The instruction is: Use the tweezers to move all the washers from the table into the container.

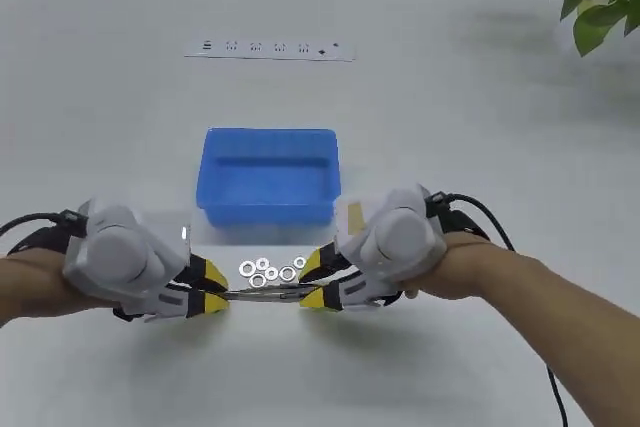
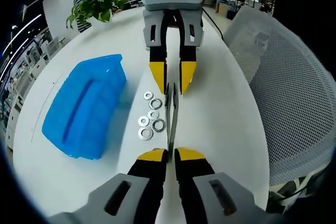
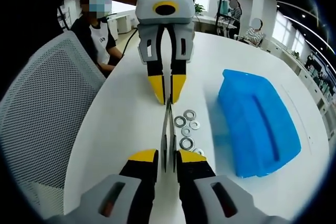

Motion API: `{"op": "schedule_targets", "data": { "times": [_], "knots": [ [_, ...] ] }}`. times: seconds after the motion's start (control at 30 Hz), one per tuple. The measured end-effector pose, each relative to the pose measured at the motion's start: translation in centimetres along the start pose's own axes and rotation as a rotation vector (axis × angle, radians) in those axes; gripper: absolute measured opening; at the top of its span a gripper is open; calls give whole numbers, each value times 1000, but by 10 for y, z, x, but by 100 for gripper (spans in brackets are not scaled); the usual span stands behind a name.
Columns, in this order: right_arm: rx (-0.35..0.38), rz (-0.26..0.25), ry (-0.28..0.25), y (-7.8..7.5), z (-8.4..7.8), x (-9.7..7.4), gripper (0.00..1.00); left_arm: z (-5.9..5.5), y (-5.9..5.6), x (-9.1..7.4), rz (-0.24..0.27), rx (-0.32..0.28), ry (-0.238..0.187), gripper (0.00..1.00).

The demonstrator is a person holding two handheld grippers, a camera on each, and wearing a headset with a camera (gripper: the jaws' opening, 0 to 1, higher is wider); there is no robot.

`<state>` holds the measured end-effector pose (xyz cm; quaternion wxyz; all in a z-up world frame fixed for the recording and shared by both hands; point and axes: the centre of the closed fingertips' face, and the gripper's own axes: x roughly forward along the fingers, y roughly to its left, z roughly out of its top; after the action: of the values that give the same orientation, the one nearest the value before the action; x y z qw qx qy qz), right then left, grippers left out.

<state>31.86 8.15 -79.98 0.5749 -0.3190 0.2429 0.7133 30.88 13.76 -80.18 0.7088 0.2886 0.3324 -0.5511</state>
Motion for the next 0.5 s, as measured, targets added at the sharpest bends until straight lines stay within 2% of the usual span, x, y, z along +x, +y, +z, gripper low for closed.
{"op": "schedule_targets", "data": {
  "times": [0.23,0.5],
  "knots": [
    [-6,11,16,4,-4,4,15,1,0,0,0,17,6,7],
    [-4,0,15,1,-3,4,14,2,-3,-2,-14,39,9,6]
  ]
}}
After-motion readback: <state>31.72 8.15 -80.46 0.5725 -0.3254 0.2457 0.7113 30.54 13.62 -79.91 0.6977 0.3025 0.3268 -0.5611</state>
